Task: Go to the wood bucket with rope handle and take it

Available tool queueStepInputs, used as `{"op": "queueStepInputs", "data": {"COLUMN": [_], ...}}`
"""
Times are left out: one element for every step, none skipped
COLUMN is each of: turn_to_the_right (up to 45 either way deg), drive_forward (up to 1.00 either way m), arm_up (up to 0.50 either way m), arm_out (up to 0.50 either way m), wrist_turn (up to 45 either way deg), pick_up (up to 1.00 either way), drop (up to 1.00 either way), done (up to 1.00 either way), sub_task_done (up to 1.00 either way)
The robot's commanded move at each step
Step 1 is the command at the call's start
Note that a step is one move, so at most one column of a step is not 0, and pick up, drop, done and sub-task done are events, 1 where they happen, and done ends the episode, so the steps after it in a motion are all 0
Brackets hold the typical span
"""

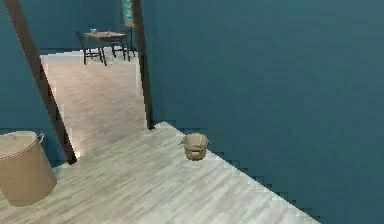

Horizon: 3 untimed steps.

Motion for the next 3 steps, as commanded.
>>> {"op": "queueStepInputs", "data": {"turn_to_the_right": [3.0,0.0,-45.0], "drive_forward": [0.00,0.70,0.00], "arm_up": [0.00,0.00,0.00], "arm_out": [0.00,0.00,0.00], "wrist_turn": [0.0,0.0,0.0], "pick_up": [0.00,0.00,0.00], "drop": [0.00,0.00,0.00], "done": [0.00,0.00,0.00], "sub_task_done": [0.00,0.00,0.00]}}
